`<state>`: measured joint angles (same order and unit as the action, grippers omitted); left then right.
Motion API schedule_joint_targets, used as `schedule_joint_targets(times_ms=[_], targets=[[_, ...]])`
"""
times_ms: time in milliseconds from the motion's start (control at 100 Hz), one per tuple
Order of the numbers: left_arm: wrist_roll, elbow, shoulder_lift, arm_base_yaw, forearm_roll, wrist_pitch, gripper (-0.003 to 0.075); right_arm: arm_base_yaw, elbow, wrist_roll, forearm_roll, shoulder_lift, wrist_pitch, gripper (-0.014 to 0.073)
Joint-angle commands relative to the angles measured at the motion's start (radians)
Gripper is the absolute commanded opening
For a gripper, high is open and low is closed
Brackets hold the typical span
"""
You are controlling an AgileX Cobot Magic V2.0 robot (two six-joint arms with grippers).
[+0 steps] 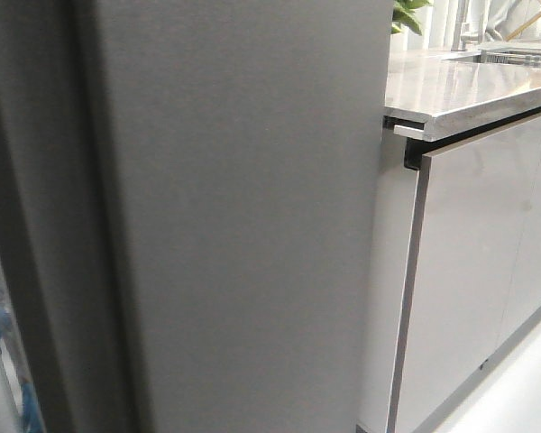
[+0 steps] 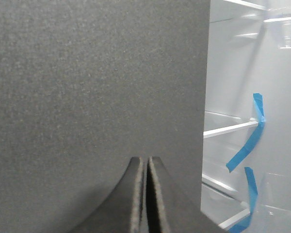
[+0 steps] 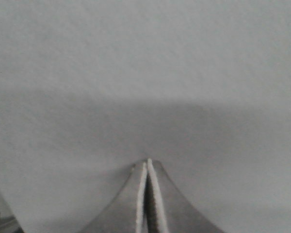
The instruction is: Close fridge door
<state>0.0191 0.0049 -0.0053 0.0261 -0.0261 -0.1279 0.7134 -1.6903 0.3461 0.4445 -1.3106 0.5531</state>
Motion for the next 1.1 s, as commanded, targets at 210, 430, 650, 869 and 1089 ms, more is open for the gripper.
schedule_joint_targets(times_ms=[210,430,650,869,1089], targets=[[0.004,0.035,-0.010,-0.001,-0.004,-0.072,-0.0020,0.048,-0.032,0.045,0.020,-0.150,-0.267,-0.0044],[0.004,0.035,-0.010,-0.001,-0.004,-0.072,-0.0020,0.048,-0.033,0.048,-0.040,-0.188,-0.294,-0.0044],[0.004,0.035,-0.010,-0.001,-0.004,-0.072,-0.0020,0.048,-0.062,0.048,-0.044,-0.210,-0.310,-0.0044],[0.004,0.035,-0.010,-0.001,-0.004,-0.072,-0.0020,0.048,-0.094,0.048,-0.046,-0.302,-0.355,-0.0044],[0.004,0.035,-0.010,-0.001,-0.004,-0.072,-0.0020,0.048,-0.130,0.048,-0.059,-0.420,-0.351,-0.0044]])
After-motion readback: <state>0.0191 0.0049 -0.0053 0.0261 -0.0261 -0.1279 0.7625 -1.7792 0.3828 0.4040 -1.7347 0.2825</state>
